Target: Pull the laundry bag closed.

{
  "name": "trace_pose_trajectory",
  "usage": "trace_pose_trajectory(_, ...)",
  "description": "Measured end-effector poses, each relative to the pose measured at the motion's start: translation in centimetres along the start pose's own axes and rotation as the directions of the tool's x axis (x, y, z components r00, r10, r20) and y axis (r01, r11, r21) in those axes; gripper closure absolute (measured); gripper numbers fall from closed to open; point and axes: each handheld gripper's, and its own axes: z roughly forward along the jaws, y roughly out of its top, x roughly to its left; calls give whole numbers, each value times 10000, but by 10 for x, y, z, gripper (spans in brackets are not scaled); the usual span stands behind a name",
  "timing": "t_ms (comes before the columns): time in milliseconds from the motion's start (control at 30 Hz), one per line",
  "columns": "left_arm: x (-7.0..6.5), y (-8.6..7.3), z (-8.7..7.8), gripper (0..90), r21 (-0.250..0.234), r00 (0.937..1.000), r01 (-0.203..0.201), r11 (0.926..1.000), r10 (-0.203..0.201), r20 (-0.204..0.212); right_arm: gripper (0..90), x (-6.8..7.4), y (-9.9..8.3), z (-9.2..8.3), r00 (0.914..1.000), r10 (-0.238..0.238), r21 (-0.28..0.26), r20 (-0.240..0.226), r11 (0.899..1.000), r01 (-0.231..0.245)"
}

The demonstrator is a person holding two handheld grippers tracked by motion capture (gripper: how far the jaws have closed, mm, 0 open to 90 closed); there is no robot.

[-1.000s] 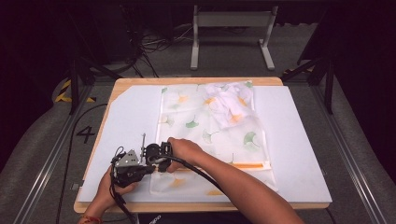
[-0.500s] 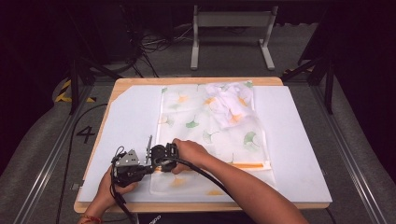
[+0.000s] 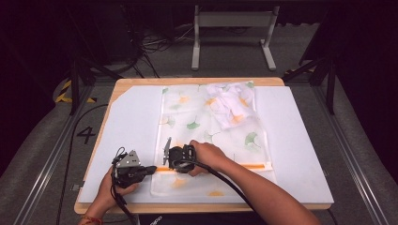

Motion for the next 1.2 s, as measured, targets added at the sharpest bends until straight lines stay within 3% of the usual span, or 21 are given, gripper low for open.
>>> trace_pose_trajectory(167, 0, 0, 0, 900, -7, 10000, -7, 10000, 7, -11, 842, 0, -22, -7, 9999, 57, -2, 154, 10000, -57)
trace_pose_trajectory(667, 0, 0, 0, 900, -9, 10000, -19, 10000, 19, -25, 841, 4, -94, -28, 9935, 1063, -271, 417, 9941, -1052)
trace_pose_trajectory(1200, 0, 0, 0, 900, -13, 10000, -10, 10000, 10, -25, 841, 5, -141, -41, 9804, 1872, -559, 615, 9814, -1838)
